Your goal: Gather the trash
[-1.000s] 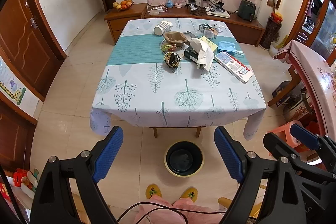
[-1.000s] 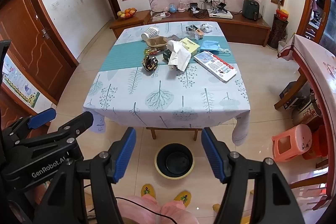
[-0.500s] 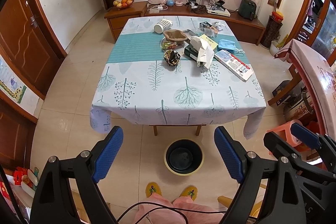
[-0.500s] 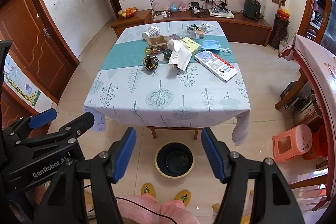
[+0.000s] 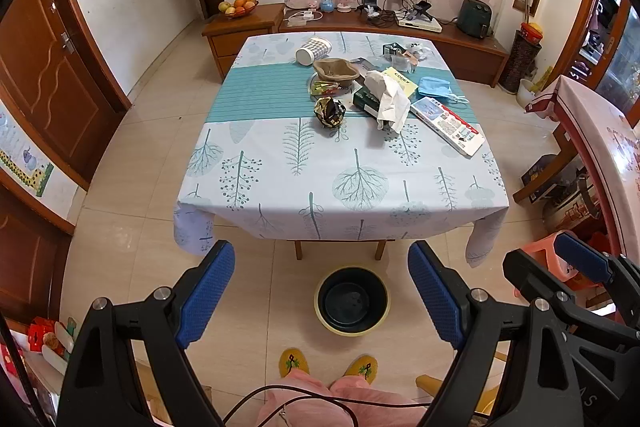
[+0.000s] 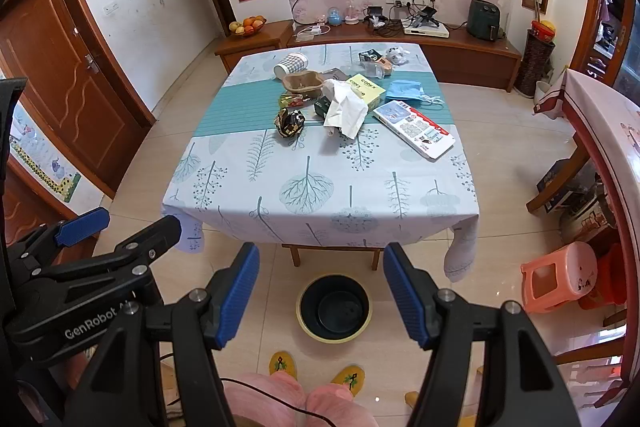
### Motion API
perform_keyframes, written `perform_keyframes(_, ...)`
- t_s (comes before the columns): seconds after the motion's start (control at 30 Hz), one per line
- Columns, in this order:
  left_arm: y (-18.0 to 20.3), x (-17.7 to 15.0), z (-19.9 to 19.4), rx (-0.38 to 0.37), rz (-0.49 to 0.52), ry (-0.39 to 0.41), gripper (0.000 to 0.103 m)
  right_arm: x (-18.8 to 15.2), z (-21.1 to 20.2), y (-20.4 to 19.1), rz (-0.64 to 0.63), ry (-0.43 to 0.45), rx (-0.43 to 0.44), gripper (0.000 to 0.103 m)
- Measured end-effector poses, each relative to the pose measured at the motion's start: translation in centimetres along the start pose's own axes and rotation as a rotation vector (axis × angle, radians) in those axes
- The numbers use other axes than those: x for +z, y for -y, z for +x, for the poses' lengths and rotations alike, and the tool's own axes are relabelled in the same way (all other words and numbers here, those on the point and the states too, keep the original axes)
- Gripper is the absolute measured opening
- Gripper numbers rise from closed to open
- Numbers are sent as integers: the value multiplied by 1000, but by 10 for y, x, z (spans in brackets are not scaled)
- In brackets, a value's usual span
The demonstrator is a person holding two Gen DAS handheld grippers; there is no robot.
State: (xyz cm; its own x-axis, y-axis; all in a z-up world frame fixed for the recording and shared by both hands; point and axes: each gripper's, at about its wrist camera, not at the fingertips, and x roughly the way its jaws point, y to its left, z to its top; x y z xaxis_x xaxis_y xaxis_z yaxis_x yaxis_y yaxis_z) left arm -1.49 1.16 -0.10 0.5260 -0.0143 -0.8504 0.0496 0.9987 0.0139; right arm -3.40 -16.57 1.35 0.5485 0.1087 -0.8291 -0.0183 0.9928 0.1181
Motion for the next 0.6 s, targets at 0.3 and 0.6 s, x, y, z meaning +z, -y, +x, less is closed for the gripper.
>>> perform_keyframes(0.3, 0, 14, -8, 10, 13, 24, 87, 16, -9, 2, 6, 34, 30, 65)
perform_keyframes(0.6, -34, 75, 3, 22, -79, 77, 87, 52, -2, 19, 55, 97, 24, 65)
